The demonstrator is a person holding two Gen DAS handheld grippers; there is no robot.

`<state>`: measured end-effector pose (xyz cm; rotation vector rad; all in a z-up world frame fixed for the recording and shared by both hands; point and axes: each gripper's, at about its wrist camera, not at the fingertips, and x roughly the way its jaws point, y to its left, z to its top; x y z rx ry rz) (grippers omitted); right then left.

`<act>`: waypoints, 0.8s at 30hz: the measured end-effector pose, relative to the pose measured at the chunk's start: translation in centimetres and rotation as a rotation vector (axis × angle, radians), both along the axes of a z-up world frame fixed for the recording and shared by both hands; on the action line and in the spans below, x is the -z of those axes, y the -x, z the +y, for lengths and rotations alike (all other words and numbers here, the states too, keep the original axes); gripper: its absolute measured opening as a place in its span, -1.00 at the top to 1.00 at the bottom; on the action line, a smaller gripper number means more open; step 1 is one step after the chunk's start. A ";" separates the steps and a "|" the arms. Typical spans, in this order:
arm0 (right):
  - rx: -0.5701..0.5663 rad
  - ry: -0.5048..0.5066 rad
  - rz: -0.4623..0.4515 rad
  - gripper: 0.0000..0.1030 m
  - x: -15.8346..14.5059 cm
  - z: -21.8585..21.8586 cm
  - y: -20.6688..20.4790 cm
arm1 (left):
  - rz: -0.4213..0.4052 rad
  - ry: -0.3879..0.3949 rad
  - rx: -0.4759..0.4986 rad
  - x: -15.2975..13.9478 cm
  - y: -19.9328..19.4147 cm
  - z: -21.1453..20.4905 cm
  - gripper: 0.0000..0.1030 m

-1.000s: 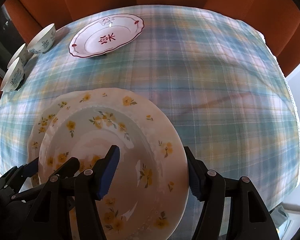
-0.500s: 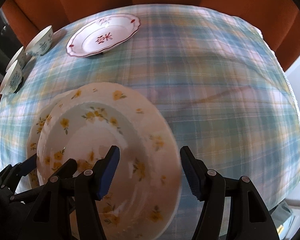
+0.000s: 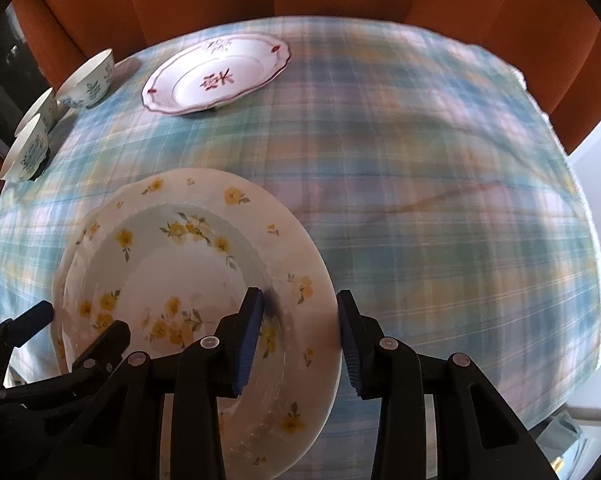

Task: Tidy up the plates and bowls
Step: 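Lower the deep plate onto the scalloped plate and open both tools, then move both tools to the small red-rimmed plate and grip its rim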

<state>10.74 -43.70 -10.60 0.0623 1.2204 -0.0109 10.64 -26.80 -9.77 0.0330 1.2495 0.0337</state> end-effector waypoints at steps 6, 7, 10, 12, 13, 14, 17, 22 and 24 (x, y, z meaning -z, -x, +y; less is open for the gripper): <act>-0.003 -0.013 0.037 0.19 0.6 1.1 -0.1 | 0.003 0.007 -0.007 0.0 -0.1 1.1 -0.74; 0.004 -0.009 0.040 0.19 0.6 1.2 -0.1 | 0.002 0.012 0.001 -0.1 -0.2 1.2 -0.74; 0.031 0.007 0.056 0.15 0.6 1.5 0.0 | -0.006 0.024 0.036 -0.4 -0.5 1.6 -0.74; 0.047 0.015 0.061 -0.01 0.5 1.7 0.1 | -0.013 0.031 0.062 -0.5 -0.8 1.8 -0.74; 0.059 0.016 0.050 -0.25 0.2 2.0 0.2 | -0.014 0.035 0.080 -0.6 -1.0 2.1 -0.74; 0.073 0.021 0.033 -0.37 -0.3 2.2 0.3 | -0.016 0.040 0.093 -0.7 -1.2 2.3 -0.74; 0.109 0.046 -0.010 -0.40 -1.7 3.1 0.4 | -0.024 0.060 0.131 -1.3 -1.9 3.4 -0.74; 0.173 0.048 -0.043 -0.40 -3.4 5.2 0.4 | -0.055 0.093 0.181 -3.2 -3.1 6.5 -0.74; 0.188 0.049 -0.065 -0.40 -4.4 6.3 0.0 | -0.072 0.104 0.197 -3.9 -3.7 7.6 -0.74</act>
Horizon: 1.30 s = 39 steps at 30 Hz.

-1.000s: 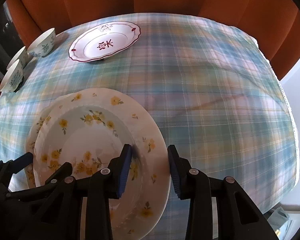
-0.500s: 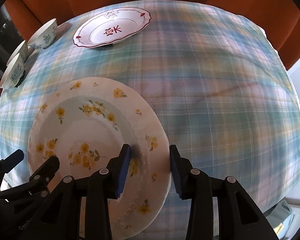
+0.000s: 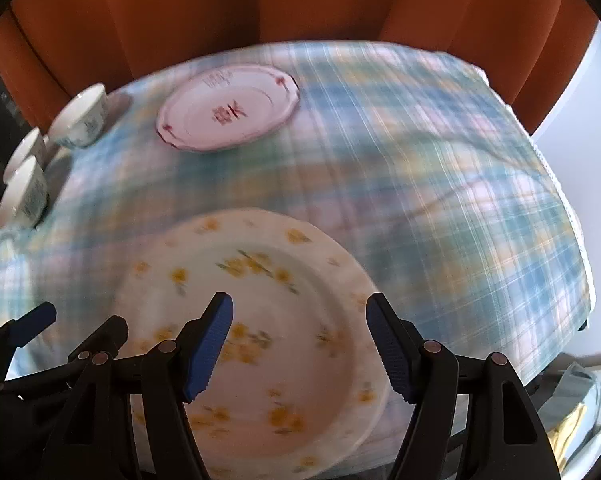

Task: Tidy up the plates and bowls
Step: 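Move both tools to the small red-rimmed plate and grip its rim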

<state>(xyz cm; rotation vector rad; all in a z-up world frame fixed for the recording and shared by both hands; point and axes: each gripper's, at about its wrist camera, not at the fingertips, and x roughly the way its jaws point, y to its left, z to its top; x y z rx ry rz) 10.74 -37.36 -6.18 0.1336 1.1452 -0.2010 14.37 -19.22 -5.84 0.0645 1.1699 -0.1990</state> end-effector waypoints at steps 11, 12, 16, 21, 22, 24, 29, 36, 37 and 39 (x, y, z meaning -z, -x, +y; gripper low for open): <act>0.079 -0.071 -0.088 -0.40 -2.6 4.1 -3.3 | -0.106 0.017 0.082 -2.6 -4.7 2.9 -0.74; 0.088 -0.087 -0.098 -0.40 -2.8 4.0 -3.8 | -0.111 0.021 0.080 -2.7 -5.0 2.8 -0.74; 0.097 -0.119 -0.114 -0.40 -3.2 3.1 -5.6 | -0.139 0.029 0.061 -3.0 -7.1 1.6 -0.74; 0.059 -0.109 -0.133 -0.40 -3.5 1.5 -9.0 | -0.151 0.037 0.023 -2.8 -10.0 -0.2 -0.74; 0.049 -0.101 -0.138 -0.40 -3.5 1.1 -9.7 | -0.151 0.047 0.022 -2.8 -10.9 -0.6 -0.73; 0.026 -0.109 -0.155 -0.40 -3.5 0.3 -11.0 | -0.157 0.047 0.011 -2.7 -12.2 -1.2 -0.73; -0.003 -0.151 -0.143 -0.40 -2.1 -2.0 -15.0 | -0.158 0.022 -0.036 -1.5 -15.3 -3.2 -0.72; -0.048 -0.152 -0.134 -0.40 0.8 -4.2 -19.8 | -0.148 -0.014 -0.053 1.4 -19.1 -5.5 -0.70; -0.049 -0.153 -0.131 -0.40 1.2 -4.4 -20.3 | -0.142 -0.020 -0.055 1.9 -19.6 -5.8 -0.70; -0.052 -0.150 -0.125 -0.40 2.2 -4.9 -21.5 | -0.143 -0.032 -0.060 2.7 -20.4 -6.3 -0.70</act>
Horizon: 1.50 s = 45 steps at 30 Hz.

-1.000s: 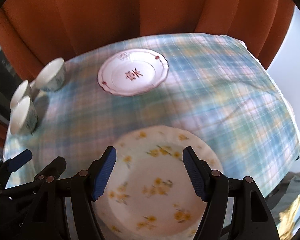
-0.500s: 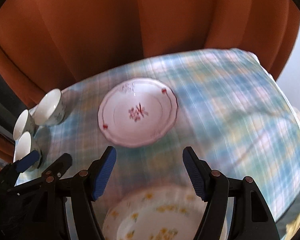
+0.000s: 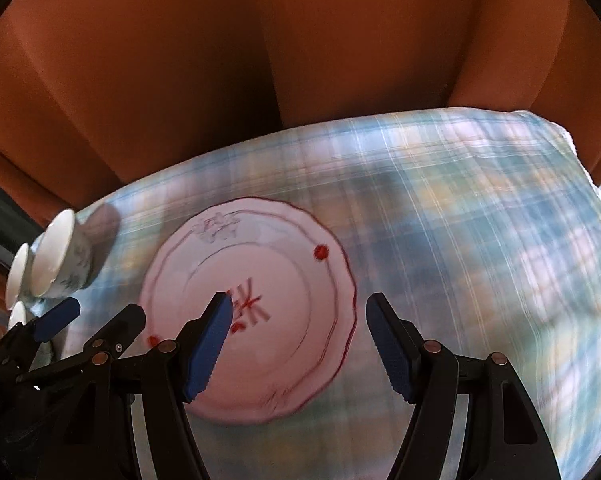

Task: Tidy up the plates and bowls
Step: 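Move both tools to the small red-rimmed plate and grip its rim, then lift the small red-rimmed plate with both tools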

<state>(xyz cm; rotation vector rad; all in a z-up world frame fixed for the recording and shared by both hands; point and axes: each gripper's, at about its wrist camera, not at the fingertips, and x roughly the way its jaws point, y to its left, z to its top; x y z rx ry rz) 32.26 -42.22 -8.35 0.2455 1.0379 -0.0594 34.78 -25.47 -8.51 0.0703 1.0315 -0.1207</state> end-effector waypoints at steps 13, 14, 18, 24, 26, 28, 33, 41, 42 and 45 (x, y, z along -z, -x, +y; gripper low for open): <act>-0.011 0.016 0.025 -0.07 4.1 -0.8 -3.3 | 0.091 0.046 0.018 3.8 -1.5 -2.0 -0.10; -0.008 0.015 0.027 -0.06 4.2 -0.9 -3.3 | 0.095 0.050 0.016 3.9 -1.6 -1.9 -0.10; 0.012 0.031 0.043 -0.07 4.1 -0.3 -3.3 | 0.122 0.045 0.007 3.8 -1.5 -1.0 -0.10; 0.003 -0.004 0.072 -0.07 4.0 1.8 -1.9 | 0.137 -0.004 0.015 3.6 -0.5 1.5 -0.10; -0.002 -0.010 0.079 -0.07 3.9 3.1 -1.2 | 0.146 -0.011 0.009 3.5 0.4 2.9 -0.10; -0.013 -0.008 0.086 -0.07 3.8 4.2 -0.7 | 0.155 -0.013 -0.001 3.4 1.2 4.3 -0.10; -0.058 0.001 0.105 -0.07 3.3 7.6 1.1 | 0.174 0.000 -0.027 3.4 3.3 7.4 -0.09; -0.111 0.015 0.146 -0.07 3.9 11.2 2.7 | 0.194 0.010 -0.036 4.1 4.6 9.0 -0.05; -0.115 0.031 0.138 -0.07 4.0 11.5 2.6 | 0.190 0.005 -0.034 3.9 4.9 8.9 -0.06; -0.123 0.048 0.134 -0.07 4.3 11.8 2.3 | 0.159 -0.001 -0.036 3.7 5.3 8.5 -0.12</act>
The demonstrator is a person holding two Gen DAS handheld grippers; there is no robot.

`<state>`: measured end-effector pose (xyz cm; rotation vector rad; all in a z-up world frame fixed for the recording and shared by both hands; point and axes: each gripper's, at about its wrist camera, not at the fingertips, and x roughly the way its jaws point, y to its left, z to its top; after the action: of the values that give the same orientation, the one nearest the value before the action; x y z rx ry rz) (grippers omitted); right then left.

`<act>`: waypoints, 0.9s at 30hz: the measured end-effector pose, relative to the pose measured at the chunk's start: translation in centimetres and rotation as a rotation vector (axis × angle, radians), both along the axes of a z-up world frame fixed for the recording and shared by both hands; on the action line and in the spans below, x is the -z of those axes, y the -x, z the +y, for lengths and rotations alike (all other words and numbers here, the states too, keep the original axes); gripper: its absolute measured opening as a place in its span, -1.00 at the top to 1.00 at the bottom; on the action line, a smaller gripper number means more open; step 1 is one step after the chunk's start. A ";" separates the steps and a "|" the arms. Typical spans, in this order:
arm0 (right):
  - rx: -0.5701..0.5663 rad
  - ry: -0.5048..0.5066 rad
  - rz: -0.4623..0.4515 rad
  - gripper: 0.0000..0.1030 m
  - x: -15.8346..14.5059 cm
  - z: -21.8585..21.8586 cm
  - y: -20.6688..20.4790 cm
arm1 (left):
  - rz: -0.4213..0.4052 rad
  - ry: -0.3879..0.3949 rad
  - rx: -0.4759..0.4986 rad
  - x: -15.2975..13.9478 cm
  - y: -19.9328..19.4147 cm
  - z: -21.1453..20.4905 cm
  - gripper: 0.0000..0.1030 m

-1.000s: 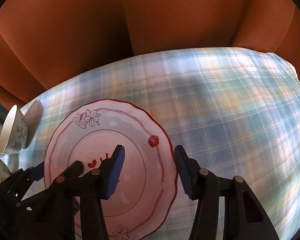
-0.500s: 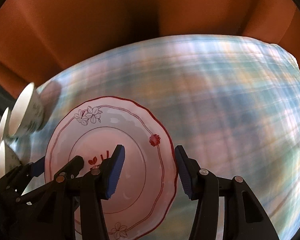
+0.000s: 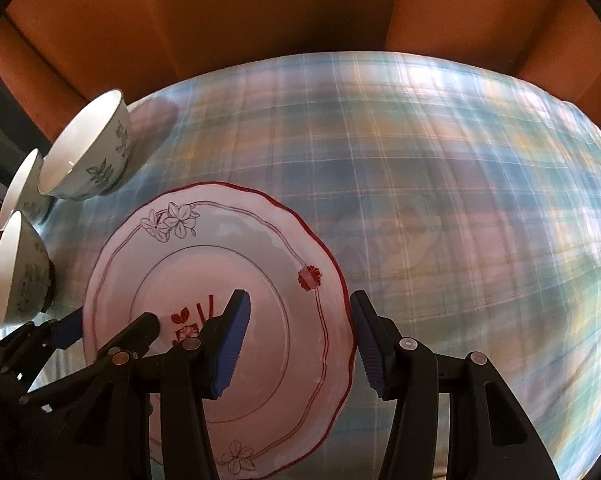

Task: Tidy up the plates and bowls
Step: 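Lift the small red-rimmed plate with both tools, then carry the red-rimmed plate with both tools over the yellow-flowered plate stack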

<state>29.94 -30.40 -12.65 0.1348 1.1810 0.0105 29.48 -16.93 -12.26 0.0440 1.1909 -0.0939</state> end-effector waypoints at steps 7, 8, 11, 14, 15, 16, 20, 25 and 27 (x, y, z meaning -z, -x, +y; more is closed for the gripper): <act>-0.016 0.022 0.005 -0.07 1.2 0.3 -0.9 | -0.029 -0.029 0.011 0.3 0.5 0.2 -0.16; -0.014 0.030 0.004 -0.07 1.1 0.3 -0.8 | -0.026 -0.029 0.011 0.0 1.1 0.4 -0.16; -0.005 0.040 0.011 -0.07 1.0 0.5 -0.8 | -0.011 -0.031 0.013 -0.3 1.2 0.5 -0.16; 0.006 0.043 0.022 -0.07 0.9 0.7 -0.8 | -0.016 -0.034 0.022 -0.8 1.5 0.5 -0.16; 0.005 0.046 0.020 -0.07 0.7 0.8 -0.6 | -0.019 -0.034 0.023 -1.2 1.5 0.5 -0.16; 0.006 0.048 0.016 -0.07 0.4 0.8 -0.4 | -0.025 -0.032 0.025 -1.6 1.8 0.7 -0.16; 0.024 0.053 -0.004 -0.07 -1.3 1.0 0.8 | -0.047 -0.016 0.029 -3.1 2.4 1.0 -0.16; 0.042 0.069 -0.033 -0.07 -4.2 1.7 2.5 | -0.073 0.012 0.037 -5.2 4.4 2.0 -0.16; 0.051 0.077 -0.046 -0.07 -5.3 2.2 3.7 | -0.082 0.020 0.041 -6.2 5.3 2.6 -0.16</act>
<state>26.23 -28.17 -7.33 0.0961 1.1300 -0.0763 24.14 -14.34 -6.10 0.0545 1.1071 -0.1392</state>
